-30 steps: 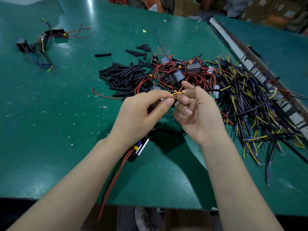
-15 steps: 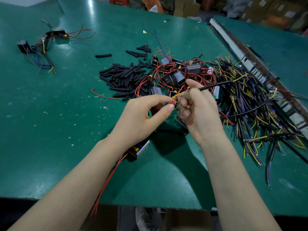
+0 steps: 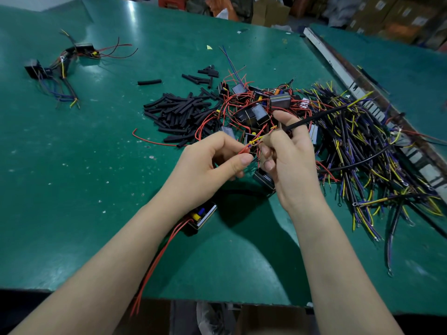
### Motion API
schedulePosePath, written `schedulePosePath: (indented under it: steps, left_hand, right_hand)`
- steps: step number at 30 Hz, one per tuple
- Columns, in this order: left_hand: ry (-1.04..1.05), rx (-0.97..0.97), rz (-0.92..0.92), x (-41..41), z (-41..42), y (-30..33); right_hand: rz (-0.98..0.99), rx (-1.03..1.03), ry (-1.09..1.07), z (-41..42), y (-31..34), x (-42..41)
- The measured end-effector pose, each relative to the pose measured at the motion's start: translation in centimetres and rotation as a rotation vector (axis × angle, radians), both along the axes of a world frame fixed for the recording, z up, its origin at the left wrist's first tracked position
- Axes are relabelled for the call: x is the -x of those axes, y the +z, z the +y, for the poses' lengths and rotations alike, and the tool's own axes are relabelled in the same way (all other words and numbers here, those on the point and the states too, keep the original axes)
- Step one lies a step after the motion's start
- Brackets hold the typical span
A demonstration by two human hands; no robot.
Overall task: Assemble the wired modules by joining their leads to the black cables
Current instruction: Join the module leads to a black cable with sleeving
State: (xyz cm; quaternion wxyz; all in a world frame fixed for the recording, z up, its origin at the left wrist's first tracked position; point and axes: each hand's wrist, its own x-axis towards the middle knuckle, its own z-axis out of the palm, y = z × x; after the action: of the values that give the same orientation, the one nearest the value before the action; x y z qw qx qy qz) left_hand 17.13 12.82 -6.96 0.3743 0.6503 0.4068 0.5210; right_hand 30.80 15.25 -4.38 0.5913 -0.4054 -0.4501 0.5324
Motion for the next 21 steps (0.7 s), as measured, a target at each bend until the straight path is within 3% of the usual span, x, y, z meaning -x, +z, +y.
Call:
schedulePosePath:
  steps: [6,21]
  left_hand:
    - [-0.046,0.088,-0.121,-0.26,-0.07,0.01]
    - [-0.080,0.098,-0.101,-0.04,0.31,-0.21]
  right_hand:
    - [0.005,-0.005,-0.012,0.05,-0.10,0.06]
    - [-0.009,-0.007,0.050,-0.08,-0.01,-0.03]
